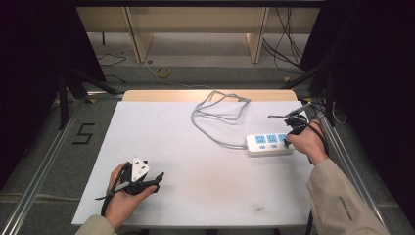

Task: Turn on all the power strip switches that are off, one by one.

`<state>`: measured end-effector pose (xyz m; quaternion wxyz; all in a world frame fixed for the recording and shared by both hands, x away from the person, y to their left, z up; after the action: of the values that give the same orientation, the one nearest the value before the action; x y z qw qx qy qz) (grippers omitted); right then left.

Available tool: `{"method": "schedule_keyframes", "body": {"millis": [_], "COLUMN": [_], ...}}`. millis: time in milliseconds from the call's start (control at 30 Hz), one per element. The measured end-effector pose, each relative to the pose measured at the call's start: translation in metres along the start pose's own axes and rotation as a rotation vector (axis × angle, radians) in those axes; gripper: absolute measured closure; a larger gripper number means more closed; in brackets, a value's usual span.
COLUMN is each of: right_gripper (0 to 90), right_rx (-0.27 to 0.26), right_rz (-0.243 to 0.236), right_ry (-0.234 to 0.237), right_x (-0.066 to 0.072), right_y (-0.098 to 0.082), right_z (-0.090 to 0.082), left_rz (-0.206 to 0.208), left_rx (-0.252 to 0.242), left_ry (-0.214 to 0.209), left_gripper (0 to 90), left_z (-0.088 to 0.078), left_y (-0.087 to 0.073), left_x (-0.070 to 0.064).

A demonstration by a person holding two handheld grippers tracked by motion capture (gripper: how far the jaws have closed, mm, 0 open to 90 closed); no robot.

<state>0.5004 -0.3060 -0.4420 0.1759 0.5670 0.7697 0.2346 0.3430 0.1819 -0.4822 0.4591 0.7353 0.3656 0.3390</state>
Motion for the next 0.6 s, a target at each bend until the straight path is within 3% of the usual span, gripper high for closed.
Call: {"method": "schedule_keyframes", "body": {"millis": [600], "right_gripper": [90.0], "right_rx": [0.019], "right_rz": [0.008], "right_ry": [-0.009], "right_x": [0.0003], "right_y": [0.0001], "right_z": [0.0034], "left_rz": [0.006], "left_rx": [0.004], "left_ry": [-0.003], "left_gripper": [30.1], "left_z": [0.0005], "left_y": [0.0001], "left_x": [-0.0004]}}
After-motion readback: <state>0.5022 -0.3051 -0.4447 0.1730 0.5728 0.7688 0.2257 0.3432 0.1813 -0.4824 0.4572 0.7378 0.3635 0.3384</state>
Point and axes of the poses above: each handheld gripper's, and its own axes: z roughly forward along the jaws, y roughly out of its top, x roughly to its left, the point moved 2 cm from there along z, roughly forward along the jaws, and after that the axes turned 15 degrees about -x, right-handed, at the moved point
